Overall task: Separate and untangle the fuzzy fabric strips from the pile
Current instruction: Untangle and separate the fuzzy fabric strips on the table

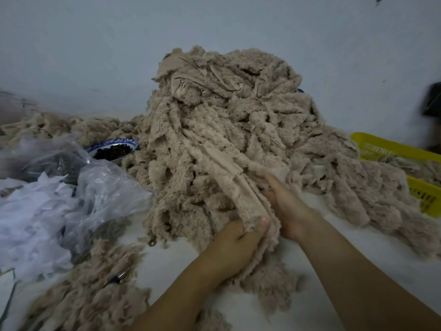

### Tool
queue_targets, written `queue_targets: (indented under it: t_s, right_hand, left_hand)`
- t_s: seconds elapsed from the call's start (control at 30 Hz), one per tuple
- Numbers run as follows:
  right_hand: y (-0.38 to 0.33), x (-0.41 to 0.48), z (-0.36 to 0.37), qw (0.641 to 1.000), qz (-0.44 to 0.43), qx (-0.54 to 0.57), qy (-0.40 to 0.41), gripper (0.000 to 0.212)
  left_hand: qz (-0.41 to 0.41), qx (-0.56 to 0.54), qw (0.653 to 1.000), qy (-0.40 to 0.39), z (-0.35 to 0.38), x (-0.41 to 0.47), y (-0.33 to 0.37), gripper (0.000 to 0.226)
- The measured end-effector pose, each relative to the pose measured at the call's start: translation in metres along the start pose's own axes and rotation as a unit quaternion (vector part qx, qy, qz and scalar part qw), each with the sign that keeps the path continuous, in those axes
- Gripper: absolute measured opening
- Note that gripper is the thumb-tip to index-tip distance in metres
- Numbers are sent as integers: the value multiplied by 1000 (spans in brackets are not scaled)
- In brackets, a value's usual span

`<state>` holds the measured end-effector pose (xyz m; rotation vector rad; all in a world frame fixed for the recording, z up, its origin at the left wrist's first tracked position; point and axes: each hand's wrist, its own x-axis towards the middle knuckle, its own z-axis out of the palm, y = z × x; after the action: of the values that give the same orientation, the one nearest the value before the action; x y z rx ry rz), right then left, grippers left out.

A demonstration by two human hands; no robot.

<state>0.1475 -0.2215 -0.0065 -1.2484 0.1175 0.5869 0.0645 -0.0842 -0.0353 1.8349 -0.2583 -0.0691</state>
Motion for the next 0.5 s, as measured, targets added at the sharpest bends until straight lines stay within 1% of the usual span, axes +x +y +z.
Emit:
queue_targets:
  t_s: [0.03,0.07,0.1,0.13,0.17,0.2,0.23,0.27,0.3,0.37,0.43,0.47,0.5]
  right_hand:
    - [3,-5,4,1000,-8,-21,-22,51]
    - [4,-8,8,999,-20,-36,-25,43]
    - [6,-9,11,998,-39,-39,-12,40]
    - [8,-8,13,996,-71,-42,19,38]
    - [11,-7,17,989,-114,-62,66,38]
    - [15,-7,22,974,-158,-111,115,40]
    - [20,-9,26,949,-202,-182,159,43]
    - [26,-12,31,919,-241,-255,179,44]
    - [34,-15,34,894,-267,-316,169,44]
    - [50,-19,41,862,-288,-405,104,44]
    - [60,-18,44,828,-299,-472,56,46]
    - [62,-17,45,824,-296,-481,38,49]
    - [64,-17,45,830,-291,-476,20,51]
  left_hand:
    - [-9,9,1000,-13,0,-1,0,37]
    - [-11,13,1000,-24,0,-1,-1,35]
    - [-11,14,1000,-24,-1,0,-3,39]
    - [-14,12,1000,-12,-2,1,-4,43]
    - [-23,1,1000,15,-3,3,-2,46]
    - [-40,-22,997,60,-4,6,0,49]
    - [-58,-57,991,111,-6,9,2,49]
    - [-69,-88,982,150,-10,13,4,49]
    - [-74,-120,976,165,-14,17,5,49]
    - [-91,-197,964,151,-23,19,5,41]
    - [-123,-276,939,163,-31,18,6,34]
    - [-143,-318,919,183,-34,18,5,35]
    - [-152,-364,895,207,-38,19,5,36]
